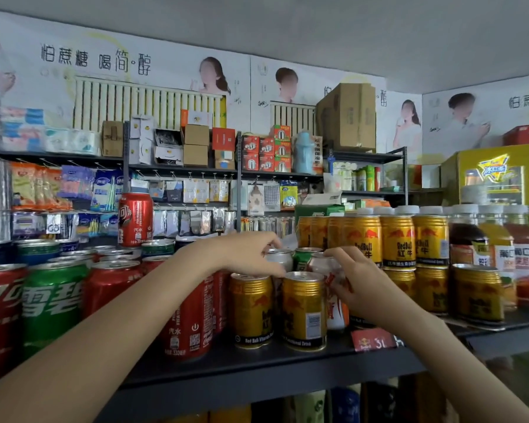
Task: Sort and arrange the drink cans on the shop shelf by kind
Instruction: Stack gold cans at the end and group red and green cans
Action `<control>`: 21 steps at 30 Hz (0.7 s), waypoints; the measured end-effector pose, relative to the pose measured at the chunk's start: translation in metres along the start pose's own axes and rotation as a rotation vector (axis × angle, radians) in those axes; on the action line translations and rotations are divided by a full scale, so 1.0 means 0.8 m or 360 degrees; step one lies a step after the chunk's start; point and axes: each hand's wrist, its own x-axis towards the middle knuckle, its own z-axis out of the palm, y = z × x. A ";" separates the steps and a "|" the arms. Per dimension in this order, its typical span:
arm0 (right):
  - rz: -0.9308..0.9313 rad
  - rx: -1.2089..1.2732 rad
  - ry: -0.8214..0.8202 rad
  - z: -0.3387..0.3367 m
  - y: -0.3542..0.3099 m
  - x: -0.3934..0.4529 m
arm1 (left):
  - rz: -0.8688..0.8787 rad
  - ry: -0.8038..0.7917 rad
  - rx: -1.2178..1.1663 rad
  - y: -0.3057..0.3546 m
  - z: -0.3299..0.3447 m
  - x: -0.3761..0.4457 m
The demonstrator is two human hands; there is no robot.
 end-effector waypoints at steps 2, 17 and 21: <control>0.0010 0.0031 0.0028 -0.003 0.000 0.001 | 0.0125 -0.0039 -0.0264 0.014 0.003 0.005; 0.0047 -0.0024 0.0005 -0.032 -0.011 0.013 | 0.0018 0.0115 0.0054 0.029 0.030 0.011; 0.0058 0.0016 0.0089 -0.042 -0.021 0.014 | -0.0008 0.0150 0.0229 0.036 0.040 0.008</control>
